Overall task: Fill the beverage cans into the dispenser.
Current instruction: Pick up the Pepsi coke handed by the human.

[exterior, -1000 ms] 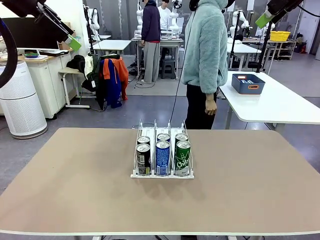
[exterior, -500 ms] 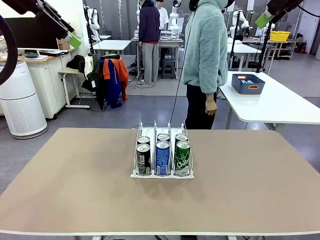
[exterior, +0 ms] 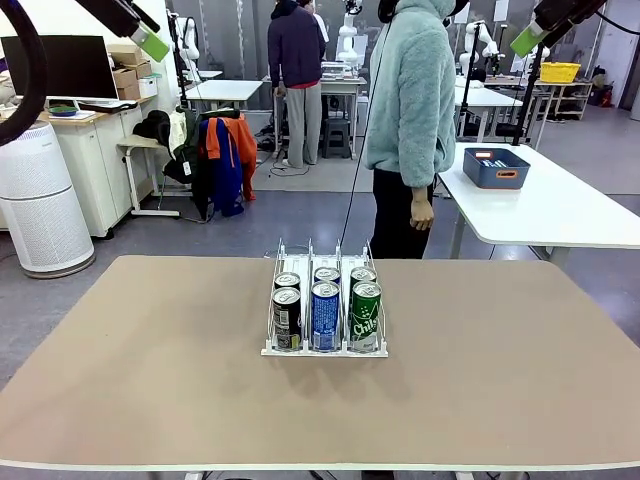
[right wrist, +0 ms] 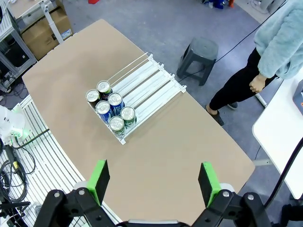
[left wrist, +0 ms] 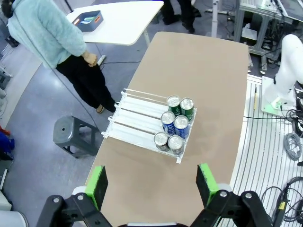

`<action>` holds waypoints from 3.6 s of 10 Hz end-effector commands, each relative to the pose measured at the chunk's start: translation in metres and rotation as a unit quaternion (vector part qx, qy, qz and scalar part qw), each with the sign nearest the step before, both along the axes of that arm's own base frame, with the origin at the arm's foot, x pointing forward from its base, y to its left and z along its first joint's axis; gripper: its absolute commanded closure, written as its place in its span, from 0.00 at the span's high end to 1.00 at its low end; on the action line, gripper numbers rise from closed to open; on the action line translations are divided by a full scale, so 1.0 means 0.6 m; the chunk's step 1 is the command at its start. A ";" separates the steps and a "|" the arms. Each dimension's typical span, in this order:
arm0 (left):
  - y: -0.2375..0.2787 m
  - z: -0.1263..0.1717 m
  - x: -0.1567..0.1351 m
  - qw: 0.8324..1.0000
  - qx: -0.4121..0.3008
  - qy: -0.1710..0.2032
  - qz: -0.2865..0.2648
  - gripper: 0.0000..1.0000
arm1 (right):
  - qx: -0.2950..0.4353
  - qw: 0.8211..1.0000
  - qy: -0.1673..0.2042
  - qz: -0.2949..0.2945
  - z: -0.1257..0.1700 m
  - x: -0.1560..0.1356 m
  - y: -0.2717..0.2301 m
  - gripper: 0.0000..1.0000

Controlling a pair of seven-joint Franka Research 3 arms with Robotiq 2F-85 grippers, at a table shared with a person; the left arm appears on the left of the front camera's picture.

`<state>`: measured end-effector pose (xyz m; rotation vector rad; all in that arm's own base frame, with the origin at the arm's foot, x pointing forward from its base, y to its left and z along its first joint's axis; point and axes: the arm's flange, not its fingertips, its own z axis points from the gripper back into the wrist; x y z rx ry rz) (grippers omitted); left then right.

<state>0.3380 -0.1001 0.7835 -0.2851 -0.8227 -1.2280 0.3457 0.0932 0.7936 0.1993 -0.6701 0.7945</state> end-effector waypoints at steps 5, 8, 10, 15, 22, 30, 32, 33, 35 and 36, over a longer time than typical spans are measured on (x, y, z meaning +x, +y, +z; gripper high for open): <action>0.001 0.014 0.000 0.999 0.013 -0.006 -0.040 1.00 | 0.003 1.000 0.001 -0.003 0.001 -0.001 0.000 1.00; -0.005 0.028 -0.010 0.999 0.011 0.003 -0.034 1.00 | 0.003 1.000 0.001 -0.003 0.001 -0.001 0.000 1.00; -0.005 0.028 -0.010 0.999 0.011 0.003 -0.034 1.00 | 0.003 1.000 0.001 -0.003 0.001 -0.001 0.000 1.00; -0.005 0.028 -0.010 0.999 0.011 0.003 -0.034 1.00 | 0.003 1.000 0.001 -0.003 0.001 -0.001 0.000 1.00; -0.005 0.028 -0.010 0.999 0.011 0.003 -0.034 1.00 | 0.003 1.000 0.001 -0.003 0.001 -0.001 0.000 1.00; -0.005 0.028 -0.010 0.999 0.011 0.003 -0.034 1.00 | 0.003 1.000 0.001 -0.003 0.001 -0.001 0.000 1.00; -0.005 0.028 -0.010 0.999 0.011 0.003 -0.034 1.00 | 0.003 1.000 0.001 -0.003 0.001 -0.001 0.000 1.00; -0.005 0.028 -0.010 0.999 0.011 0.003 -0.034 1.00 | 0.003 1.000 0.001 -0.003 0.001 -0.001 0.000 1.00; -0.005 0.028 -0.010 0.999 0.011 0.003 -0.034 1.00 | 0.003 1.000 0.001 -0.003 0.001 -0.001 0.000 1.00; -0.005 0.028 -0.010 0.999 0.011 0.003 -0.034 1.00 | 0.003 1.000 0.001 -0.003 0.001 -0.001 0.000 1.00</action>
